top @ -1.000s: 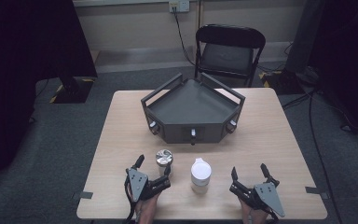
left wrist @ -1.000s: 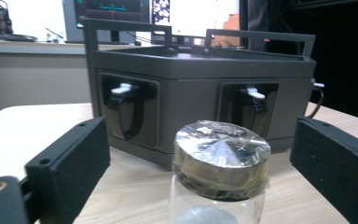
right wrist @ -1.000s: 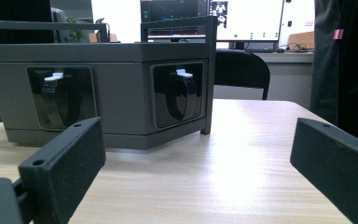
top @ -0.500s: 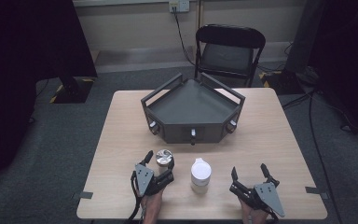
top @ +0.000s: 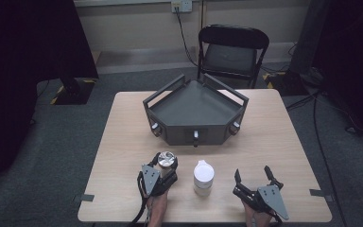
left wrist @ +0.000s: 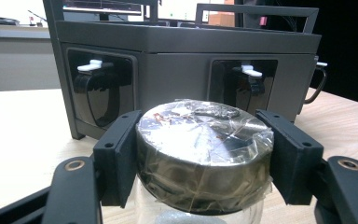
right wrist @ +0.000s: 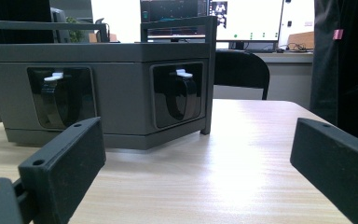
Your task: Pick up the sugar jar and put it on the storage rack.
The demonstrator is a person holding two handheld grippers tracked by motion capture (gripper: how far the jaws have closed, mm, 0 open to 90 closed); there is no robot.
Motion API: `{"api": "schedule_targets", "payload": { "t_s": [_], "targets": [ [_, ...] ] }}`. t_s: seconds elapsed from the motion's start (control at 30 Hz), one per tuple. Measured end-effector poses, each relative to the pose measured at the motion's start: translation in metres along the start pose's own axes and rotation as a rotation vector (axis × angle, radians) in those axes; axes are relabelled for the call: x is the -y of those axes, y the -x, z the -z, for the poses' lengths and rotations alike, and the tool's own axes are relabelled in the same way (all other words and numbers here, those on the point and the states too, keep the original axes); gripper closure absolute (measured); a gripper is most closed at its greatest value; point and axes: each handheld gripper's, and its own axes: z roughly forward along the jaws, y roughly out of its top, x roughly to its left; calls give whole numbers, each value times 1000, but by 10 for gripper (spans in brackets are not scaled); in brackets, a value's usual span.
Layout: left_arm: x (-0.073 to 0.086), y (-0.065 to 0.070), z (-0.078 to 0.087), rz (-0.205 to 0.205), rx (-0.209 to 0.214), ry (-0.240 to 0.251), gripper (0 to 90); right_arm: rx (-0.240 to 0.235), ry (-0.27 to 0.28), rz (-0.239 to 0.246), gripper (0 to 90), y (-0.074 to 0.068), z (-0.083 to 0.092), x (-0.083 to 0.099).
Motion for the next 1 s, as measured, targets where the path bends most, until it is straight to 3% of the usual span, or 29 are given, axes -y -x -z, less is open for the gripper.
{"api": "schedule_targets", "payload": {
  "t_s": [0.47,0.8,1.0],
  "targets": [
    [-4,-1,-1,16,-1,-11,350,1,0,0,20,0,0,0],
    [-11,0,4,-19,9,-1,350,2,0,0,20,0,0,0],
    [-20,-5,7,-35,45,5,351,3,0,0,20,0,0,0]
  ]
}}
